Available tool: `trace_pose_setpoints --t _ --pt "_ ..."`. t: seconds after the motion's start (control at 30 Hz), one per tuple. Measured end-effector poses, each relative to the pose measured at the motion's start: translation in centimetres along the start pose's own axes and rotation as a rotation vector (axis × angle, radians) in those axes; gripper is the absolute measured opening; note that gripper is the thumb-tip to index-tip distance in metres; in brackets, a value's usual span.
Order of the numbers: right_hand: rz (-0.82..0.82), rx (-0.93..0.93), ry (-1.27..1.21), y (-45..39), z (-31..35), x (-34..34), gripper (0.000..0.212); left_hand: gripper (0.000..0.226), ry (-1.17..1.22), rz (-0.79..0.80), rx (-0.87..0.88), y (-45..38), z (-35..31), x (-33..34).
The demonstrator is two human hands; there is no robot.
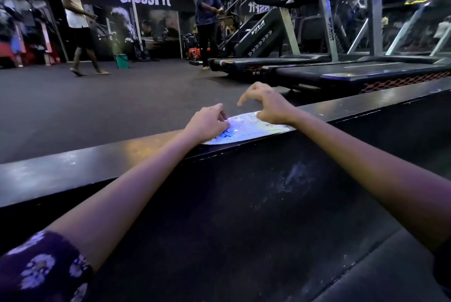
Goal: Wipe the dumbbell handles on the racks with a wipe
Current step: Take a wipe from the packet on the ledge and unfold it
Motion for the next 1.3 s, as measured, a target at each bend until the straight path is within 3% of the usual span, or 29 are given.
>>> trace_pose_setpoints --t 0.07,0.17,0.23,0.37,0.43,0.53,0.63,0.7,0.87,1.03,1.2,1.3 --pt "0.082 -0.068 0.003 0.1 1.5 0.6 0.044 0.010 0.039 -0.041 -0.006 0.1 0.1 0.0" --pt "0.132 -0.027 -0.011 -0.4 2.3 1.1 0.017 0.014 0.065 -0.067 -0.012 0.1 0.2 0.1" --pt "0.155 -0.003 0.091 -0.9 2.6 1.3 0.024 0.017 0.086 -0.063 -0.005 0.1 0.1 0.3" --pt "0.282 -0.063 0.356 -1.6 4.4 2.8 0.013 0.019 0.111 -0.071 0.008 0.0 0.3 0.5" --pt "0.263 -0.067 0.442 -2.0 5.3 2.8 0.010 0.019 0.120 -0.093 0.004 -0.1 0.4 0.3" --pt "0.206 -0.041 0.541 -2.2 5.7 2.2 0.023 0.018 0.122 -0.099 -0.006 0.1 0.4 0.2" --pt "0.239 -0.045 0.573 -2.1 5.5 2.3 0.006 0.018 0.135 -0.089 0.033 0.3 0.0 0.2" --pt "0.289 -0.025 0.556 -1.9 5.3 2.6 0.019 0.018 0.151 -0.093 0.054 0.3 -0.1 0.1" --pt "0.225 -0.064 0.534 -2.0 6.1 2.5 0.003 0.022 0.178 -0.094 -0.013 0.2 0.5 0.1" --pt "0.181 -0.160 0.620 -1.3 6.9 3.1 0.015 0.023 0.215 -0.102 -0.019 0.3 0.4 -0.1" --pt "0.164 -0.168 0.658 -1.3 7.0 3.6 0.011 0.024 0.222 -0.096 -0.014 0.4 0.4 -0.2" --pt "0.166 -0.145 0.694 -1.5 7.3 4.1 0.032 0.025 0.204 -0.100 -0.019 0.3 0.4 -0.1"
Point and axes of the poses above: each hand's wrist, its own y-axis away from the middle knuckle, its own x-axis out of the palm, z = x × y, the point moved 10 cm from there along -y, towards the middle knuckle, and after that the axes turned 1 degree about -y, right-handed, at the moved point
